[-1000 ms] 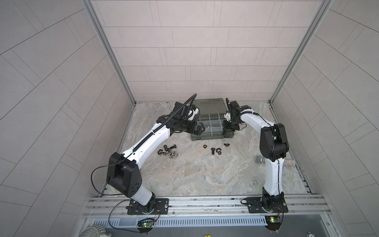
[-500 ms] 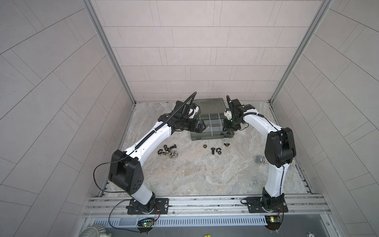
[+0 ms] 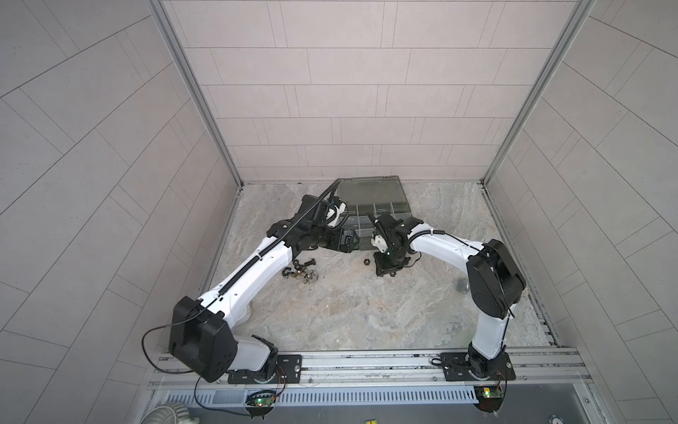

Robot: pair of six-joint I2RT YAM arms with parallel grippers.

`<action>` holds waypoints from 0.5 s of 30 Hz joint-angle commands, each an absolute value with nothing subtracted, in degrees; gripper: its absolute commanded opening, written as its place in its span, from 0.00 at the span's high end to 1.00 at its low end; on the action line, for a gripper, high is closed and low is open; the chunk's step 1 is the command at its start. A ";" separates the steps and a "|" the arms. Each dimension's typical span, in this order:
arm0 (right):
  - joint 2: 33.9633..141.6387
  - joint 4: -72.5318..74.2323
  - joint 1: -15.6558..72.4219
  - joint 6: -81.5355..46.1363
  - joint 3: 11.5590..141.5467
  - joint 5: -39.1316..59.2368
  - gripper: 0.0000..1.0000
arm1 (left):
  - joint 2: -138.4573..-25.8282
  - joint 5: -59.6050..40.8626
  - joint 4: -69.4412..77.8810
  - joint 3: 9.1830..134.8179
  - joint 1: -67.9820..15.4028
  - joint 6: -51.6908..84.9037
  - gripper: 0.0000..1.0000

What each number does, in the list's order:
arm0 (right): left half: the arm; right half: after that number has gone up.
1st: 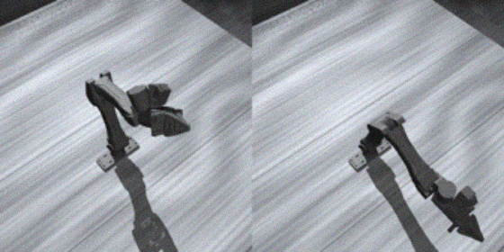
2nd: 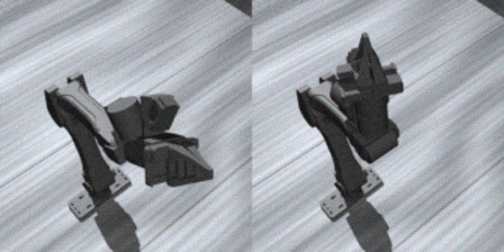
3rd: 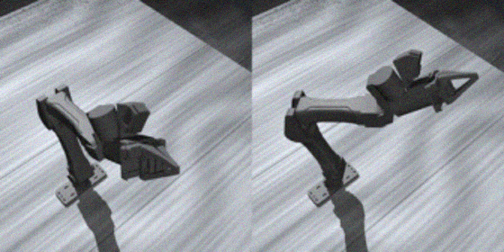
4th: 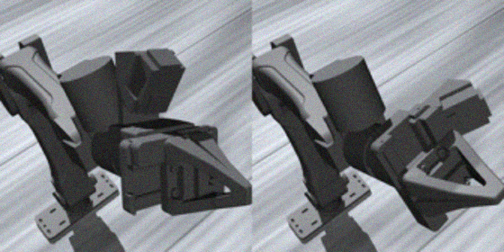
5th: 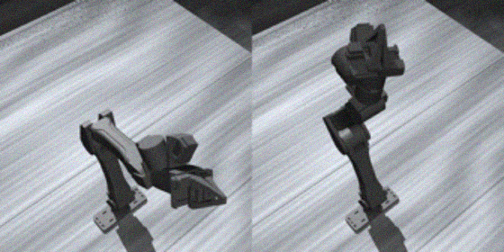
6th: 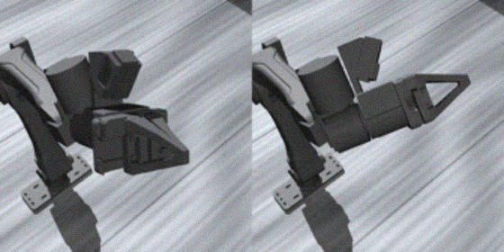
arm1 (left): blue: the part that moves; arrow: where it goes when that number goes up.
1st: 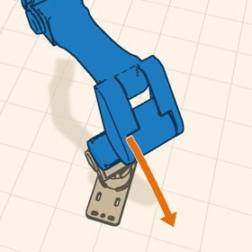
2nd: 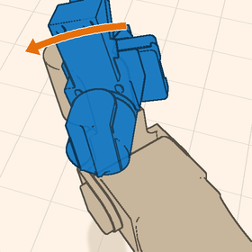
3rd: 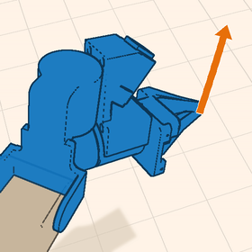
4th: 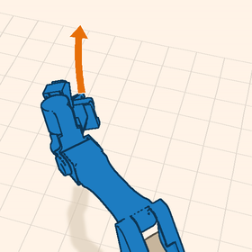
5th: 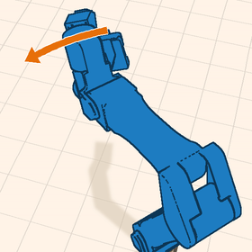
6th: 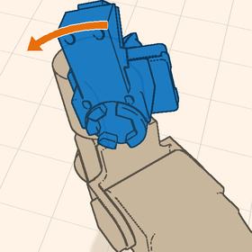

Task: Sort the screws and nuts into containers

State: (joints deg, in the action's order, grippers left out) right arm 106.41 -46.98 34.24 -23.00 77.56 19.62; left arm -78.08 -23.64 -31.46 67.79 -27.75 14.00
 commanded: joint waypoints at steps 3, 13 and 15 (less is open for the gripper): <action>107.81 -43.93 34.37 -25.05 76.91 17.66 0.67 | -73.97 -21.48 -32.88 65.59 -27.59 13.27 0.00; 111.69 -43.77 34.37 -25.35 78.26 16.29 0.67 | -71.86 -20.30 -35.06 64.97 -27.54 12.40 0.00; 111.97 -44.18 34.39 -25.24 78.58 15.58 0.67 | -71.28 -19.94 -35.07 64.82 -27.47 12.40 0.00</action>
